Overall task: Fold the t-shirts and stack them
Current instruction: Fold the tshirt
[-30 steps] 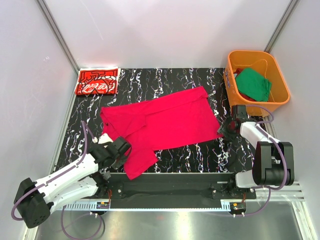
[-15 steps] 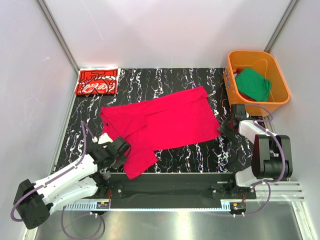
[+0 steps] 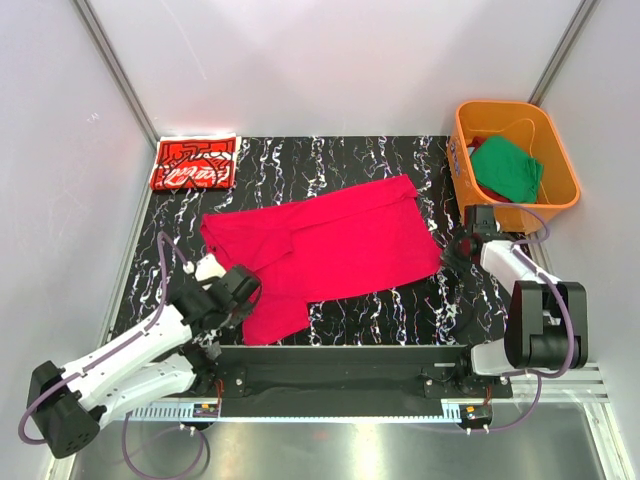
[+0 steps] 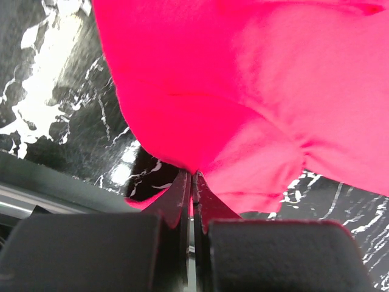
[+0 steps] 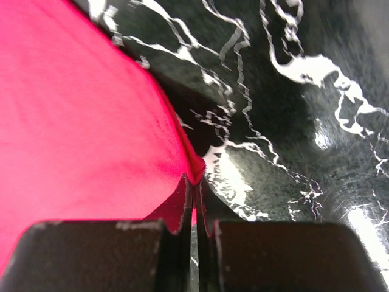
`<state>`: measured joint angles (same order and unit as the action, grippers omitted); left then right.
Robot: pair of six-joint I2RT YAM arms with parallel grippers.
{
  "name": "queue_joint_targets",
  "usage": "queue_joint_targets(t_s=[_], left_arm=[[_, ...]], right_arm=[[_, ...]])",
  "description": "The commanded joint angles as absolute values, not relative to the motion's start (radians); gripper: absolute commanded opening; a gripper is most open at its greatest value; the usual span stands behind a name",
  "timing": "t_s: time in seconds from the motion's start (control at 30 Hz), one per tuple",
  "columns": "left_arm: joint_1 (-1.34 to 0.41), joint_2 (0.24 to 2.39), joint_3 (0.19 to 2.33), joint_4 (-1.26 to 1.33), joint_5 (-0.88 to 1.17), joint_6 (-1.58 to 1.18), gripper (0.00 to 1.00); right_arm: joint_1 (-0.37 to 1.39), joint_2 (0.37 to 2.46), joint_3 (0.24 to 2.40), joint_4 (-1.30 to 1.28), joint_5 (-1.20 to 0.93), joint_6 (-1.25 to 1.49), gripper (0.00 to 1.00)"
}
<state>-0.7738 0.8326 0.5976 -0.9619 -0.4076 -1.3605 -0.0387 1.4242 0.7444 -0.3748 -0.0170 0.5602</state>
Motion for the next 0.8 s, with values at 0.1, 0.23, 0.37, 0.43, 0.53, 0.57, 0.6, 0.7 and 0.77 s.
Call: queue_joint_targets(t_s=[0.1, 0.23, 0.37, 0.43, 0.53, 0.57, 0.6, 0.7, 0.77], left_arm=[[-0.776, 0.859, 0.738, -0.966, -0.538, -1.302, 0.00], [-0.743, 0.896, 0.808, -0.962, -0.558, -1.249, 0.00], [-0.612, 0.962, 0.851, -0.885, -0.488, -1.132, 0.00], [-0.575, 0.988, 0.870, -0.859, -0.469, -1.079, 0.00], [-0.500, 1.026, 0.910, -0.836, -0.462, -1.017, 0.00], [-0.458, 1.034, 0.916, -0.830, -0.457, -1.002, 0.00], [-0.436, 1.043, 0.929, -0.822, -0.451, -0.971, 0.00], [-0.359, 1.077, 0.954, -0.784, -0.411, -0.916, 0.00], [-0.322, 1.098, 0.968, -0.769, -0.402, -0.893, 0.00]], right_arm=[[-0.035, 1.448, 0.867, -0.373, -0.109, 0.495, 0.00], [-0.018, 1.491, 0.920, -0.361, -0.126, 0.502, 0.00], [-0.006, 1.531, 0.988, -0.359, -0.140, 0.502, 0.00], [-0.006, 1.568, 1.038, -0.364, -0.155, 0.494, 0.00], [0.023, 1.620, 1.100, -0.374, -0.155, 0.482, 0.00], [0.026, 1.631, 1.115, -0.380, -0.150, 0.477, 0.00], [0.028, 1.653, 1.146, -0.387, -0.149, 0.469, 0.00], [0.032, 1.698, 1.192, -0.388, -0.146, 0.460, 0.00], [0.035, 1.736, 1.227, -0.390, -0.143, 0.457, 0.00]])
